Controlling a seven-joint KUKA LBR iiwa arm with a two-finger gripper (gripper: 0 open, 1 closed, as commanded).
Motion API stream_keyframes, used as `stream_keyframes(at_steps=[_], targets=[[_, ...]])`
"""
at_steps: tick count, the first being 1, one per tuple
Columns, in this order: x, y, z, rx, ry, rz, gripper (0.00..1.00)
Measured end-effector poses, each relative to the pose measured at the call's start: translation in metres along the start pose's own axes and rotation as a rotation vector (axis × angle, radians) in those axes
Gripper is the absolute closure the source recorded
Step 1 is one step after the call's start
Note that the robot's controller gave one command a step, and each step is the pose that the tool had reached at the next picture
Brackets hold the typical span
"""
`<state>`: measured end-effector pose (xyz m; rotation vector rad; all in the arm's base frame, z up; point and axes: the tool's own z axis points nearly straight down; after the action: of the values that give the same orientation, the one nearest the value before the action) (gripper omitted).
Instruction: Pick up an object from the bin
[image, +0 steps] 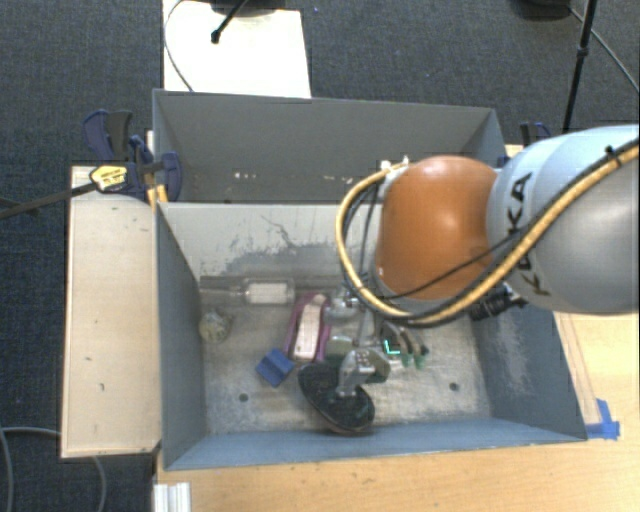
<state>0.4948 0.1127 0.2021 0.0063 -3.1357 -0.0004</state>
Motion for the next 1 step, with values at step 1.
stream_keyframes(at_steps=[1], targets=[[-0.0155, 0.0428, 0.1232, -0.009, -0.035, -0.293, 0.00]])
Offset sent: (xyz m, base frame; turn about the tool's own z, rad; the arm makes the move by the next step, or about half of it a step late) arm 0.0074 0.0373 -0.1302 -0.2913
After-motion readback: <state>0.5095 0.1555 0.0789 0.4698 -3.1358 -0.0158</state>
